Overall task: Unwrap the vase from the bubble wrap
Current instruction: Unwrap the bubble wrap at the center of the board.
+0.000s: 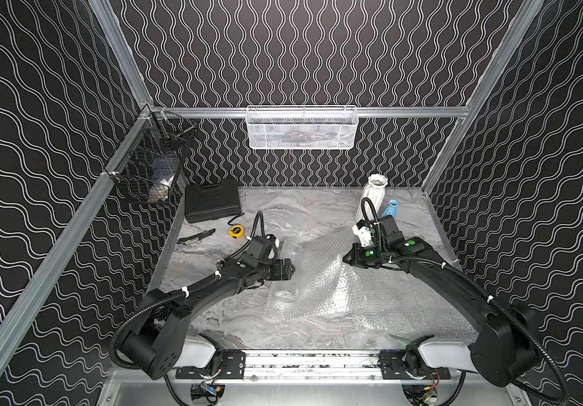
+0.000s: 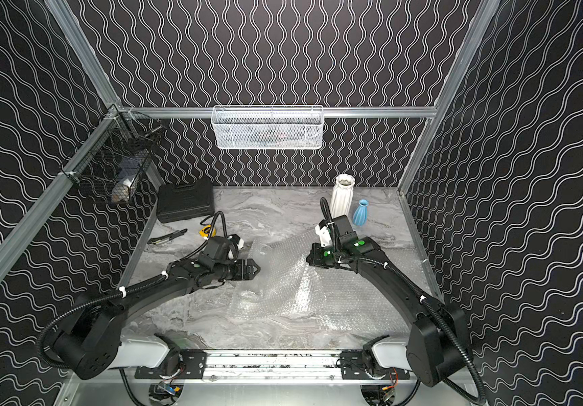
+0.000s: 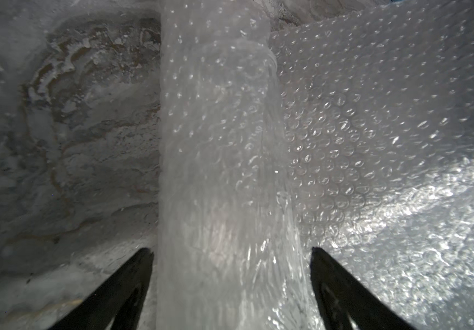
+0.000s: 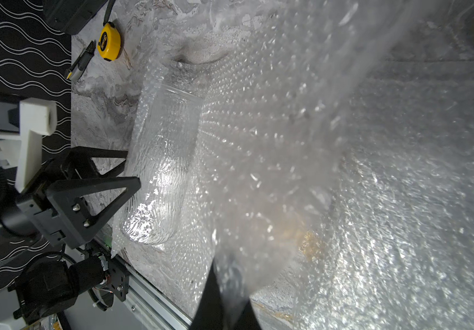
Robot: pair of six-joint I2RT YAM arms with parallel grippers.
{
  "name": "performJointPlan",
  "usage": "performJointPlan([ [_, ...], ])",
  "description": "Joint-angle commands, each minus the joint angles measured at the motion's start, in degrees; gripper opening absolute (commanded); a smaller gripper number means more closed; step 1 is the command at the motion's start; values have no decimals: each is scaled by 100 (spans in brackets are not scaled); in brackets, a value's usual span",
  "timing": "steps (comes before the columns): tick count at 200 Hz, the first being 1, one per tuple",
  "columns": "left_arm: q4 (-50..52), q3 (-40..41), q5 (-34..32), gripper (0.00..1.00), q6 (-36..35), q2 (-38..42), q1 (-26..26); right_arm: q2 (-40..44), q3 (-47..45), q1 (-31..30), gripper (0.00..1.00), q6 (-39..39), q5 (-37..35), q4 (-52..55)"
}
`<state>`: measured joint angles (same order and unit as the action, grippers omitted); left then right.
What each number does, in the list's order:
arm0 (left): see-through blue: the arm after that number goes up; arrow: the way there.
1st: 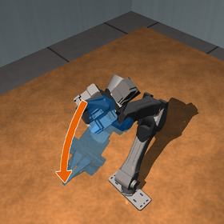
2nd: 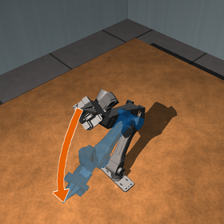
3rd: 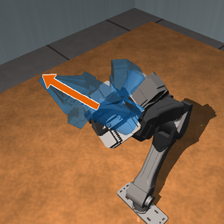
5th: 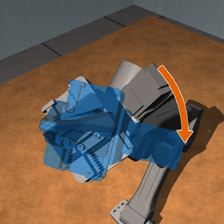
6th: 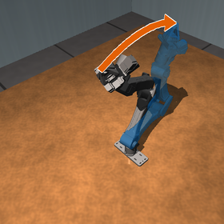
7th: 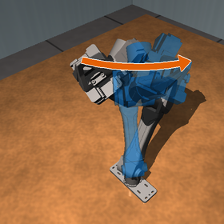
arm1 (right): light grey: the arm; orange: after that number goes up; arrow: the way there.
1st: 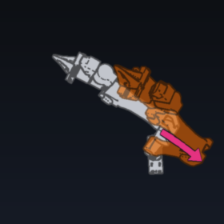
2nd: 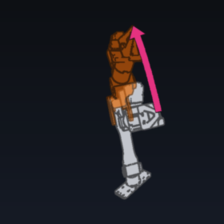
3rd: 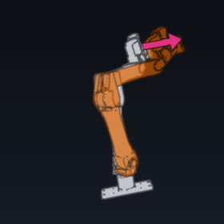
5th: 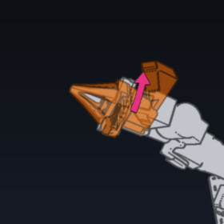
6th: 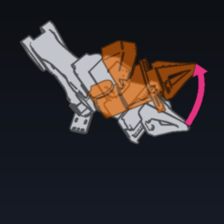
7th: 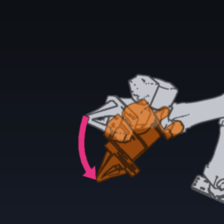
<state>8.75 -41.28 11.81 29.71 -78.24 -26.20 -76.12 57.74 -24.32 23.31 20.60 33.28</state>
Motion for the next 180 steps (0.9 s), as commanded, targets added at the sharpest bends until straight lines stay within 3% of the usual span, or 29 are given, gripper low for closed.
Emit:
performJointPlan([
  [1,305,-91,-302,89,-294,95,17,28,-7,-3,0,-37,-65,21],
  [70,342,-155,-192,88,-289,118,18,-38,-30,-3,0,-28,-74,-10],
  [134,1093,-579,-1206,92,-410,565,4,-123,-16,-3,0,-2,-135,-14],
  [180,1416,-1015,-536,95,-607,347,-9,-188,-12,-3,0,15,-161,-15],
])
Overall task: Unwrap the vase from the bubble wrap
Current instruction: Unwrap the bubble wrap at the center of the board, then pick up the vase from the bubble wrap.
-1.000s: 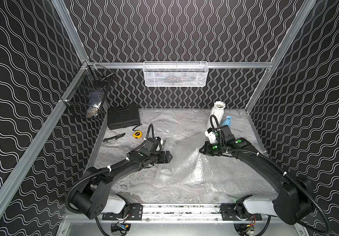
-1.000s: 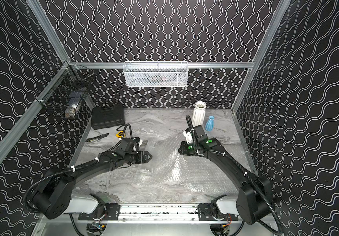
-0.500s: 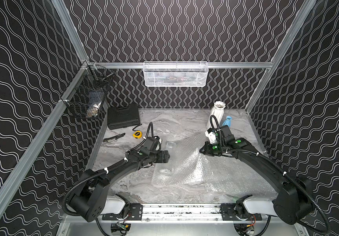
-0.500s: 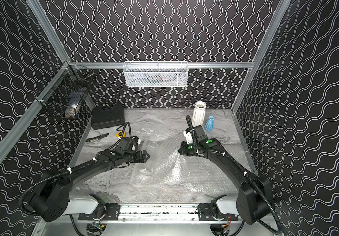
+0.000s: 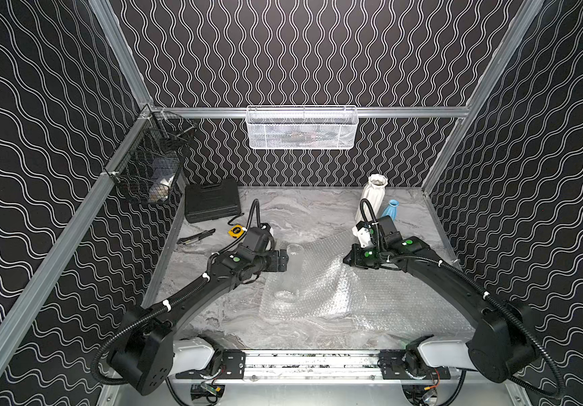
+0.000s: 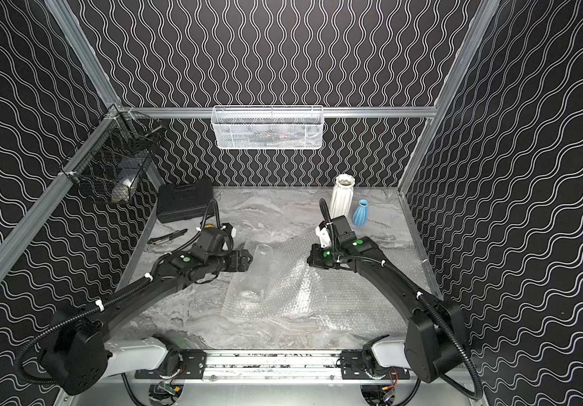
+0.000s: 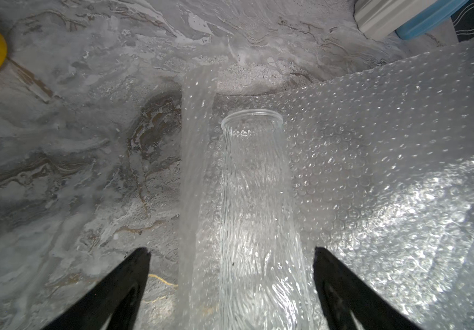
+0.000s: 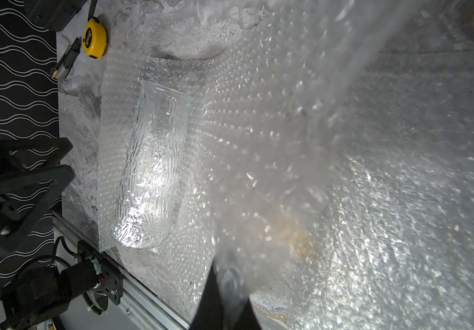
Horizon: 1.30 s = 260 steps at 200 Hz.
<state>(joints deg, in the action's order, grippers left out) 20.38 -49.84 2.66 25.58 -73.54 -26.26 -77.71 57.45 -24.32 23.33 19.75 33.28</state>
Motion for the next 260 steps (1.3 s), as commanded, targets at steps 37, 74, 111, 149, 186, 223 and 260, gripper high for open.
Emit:
performJointPlan([
  [37,422,-368,1202,99,-261,-467,-11,-33,-21,-3,0,22,-85,-23],
  [74,631,-495,1099,99,-294,-762,-45,-43,-30,-3,0,33,-85,-49],
  [111,578,-519,1399,99,-302,-1145,-71,-34,-45,-3,0,40,-72,-58],
  [149,294,-447,1676,99,-227,-1436,-72,-46,-85,-3,0,57,-50,-98],
  [186,94,-464,1765,99,-172,-1778,-72,-84,-85,-3,0,66,-22,-128],
  [223,44,-536,1695,98,-233,-2123,-89,-113,-94,-3,0,57,-23,-129],
  [260,71,-553,1721,95,-247,-2294,-142,-113,-122,-3,0,66,-40,-155],
])
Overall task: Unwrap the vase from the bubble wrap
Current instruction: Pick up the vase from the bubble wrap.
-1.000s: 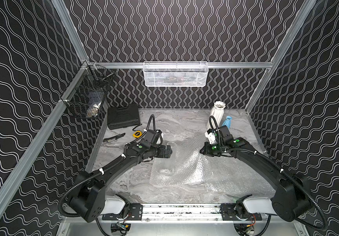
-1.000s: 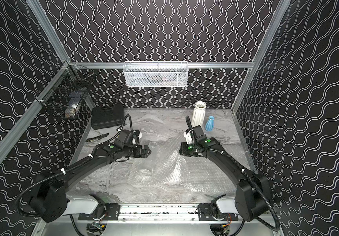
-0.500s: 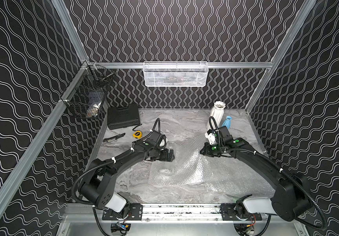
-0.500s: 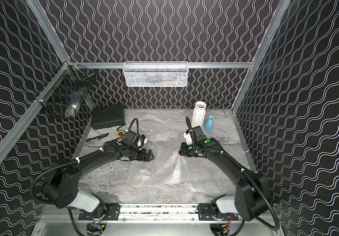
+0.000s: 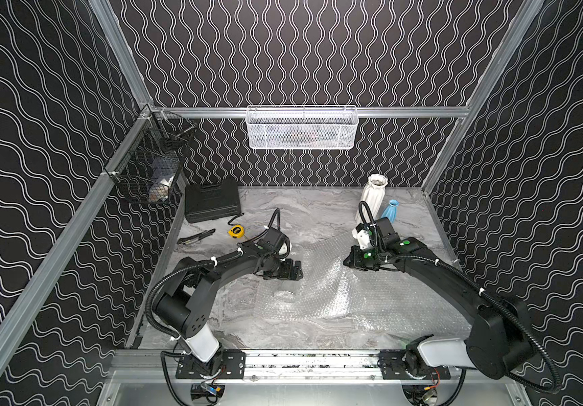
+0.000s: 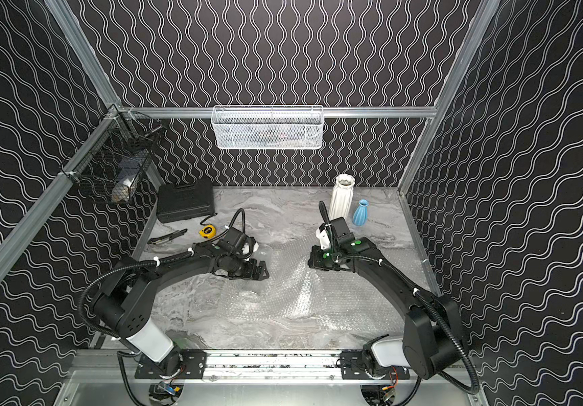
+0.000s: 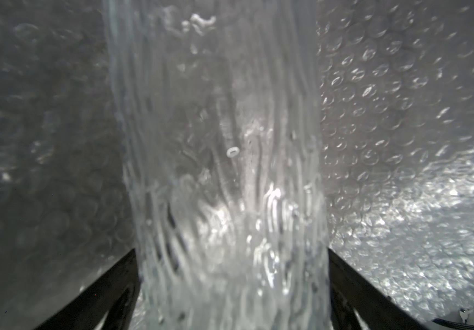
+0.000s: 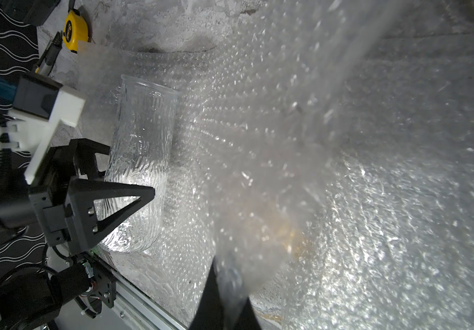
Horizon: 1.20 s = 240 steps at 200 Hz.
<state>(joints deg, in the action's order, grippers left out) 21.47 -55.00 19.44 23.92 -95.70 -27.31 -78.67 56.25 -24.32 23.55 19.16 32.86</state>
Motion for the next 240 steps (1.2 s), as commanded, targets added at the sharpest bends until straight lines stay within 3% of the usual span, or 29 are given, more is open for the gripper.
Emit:
performJointPlan([
  [1,-38,-32,42,95,-81,-79,-37,-17,-5,-3,0,44,18,-113],
  [45,49,-24,-53,93,-147,-227,-133,-23,2,-3,0,27,-71,-54],
  [85,-3,17,-140,80,-118,-175,-162,32,-6,-3,0,35,-289,17],
  [122,-12,43,-232,75,-122,59,-162,89,-2,-3,4,60,-666,114],
  [145,-61,51,-257,74,-116,227,-161,106,5,-3,22,121,-977,192],
  [164,-99,51,-318,73,-130,389,-161,161,0,-3,48,216,-1368,269],
  [182,-147,42,-383,73,-140,563,-161,231,-4,-3,59,306,-1733,324],
  [203,-200,17,-440,73,-178,733,-169,297,-19,-3,66,419,-1999,344],
  [240,-362,10,-383,73,-277,983,-238,321,-49,-3,68,498,-2110,266],
])
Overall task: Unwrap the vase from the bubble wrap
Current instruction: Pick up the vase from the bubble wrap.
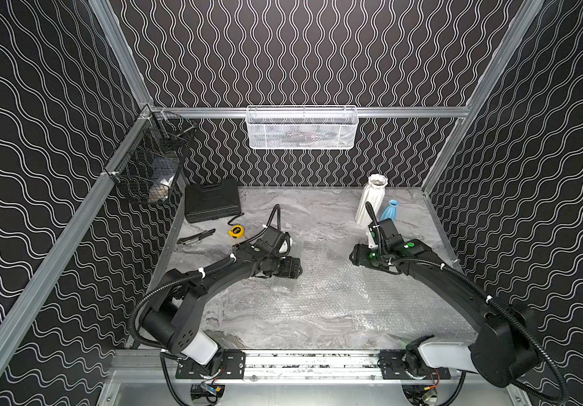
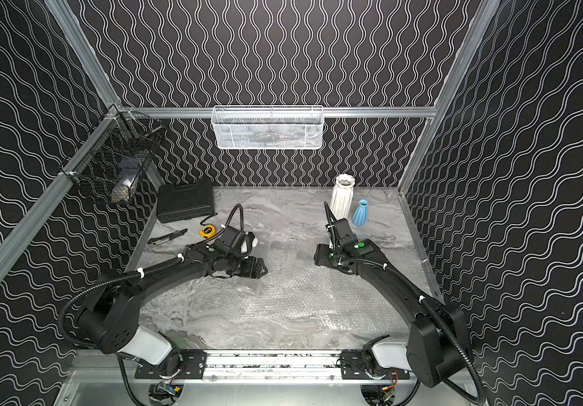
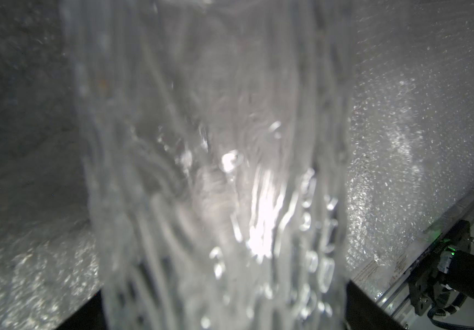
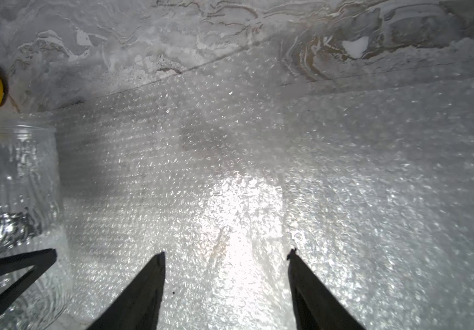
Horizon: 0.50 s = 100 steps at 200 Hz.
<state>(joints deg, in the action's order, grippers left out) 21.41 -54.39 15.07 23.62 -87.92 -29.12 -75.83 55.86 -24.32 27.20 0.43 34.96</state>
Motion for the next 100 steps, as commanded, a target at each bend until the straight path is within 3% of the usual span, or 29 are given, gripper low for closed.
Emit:
performJointPlan([
  [1,-365,-52,60,73,-249,214,-62,40,-12,-3,69,130,-232,56],
  [29,-711,54,235,73,-389,486,-228,132,-127,-3,69,-19,607,-374],
  [70,-1254,182,575,73,-525,700,-407,231,-345,-3,70,-171,2455,-1290],
  [100,-1696,304,969,73,-525,845,-473,307,-515,-3,71,-89,3290,-1863],
])
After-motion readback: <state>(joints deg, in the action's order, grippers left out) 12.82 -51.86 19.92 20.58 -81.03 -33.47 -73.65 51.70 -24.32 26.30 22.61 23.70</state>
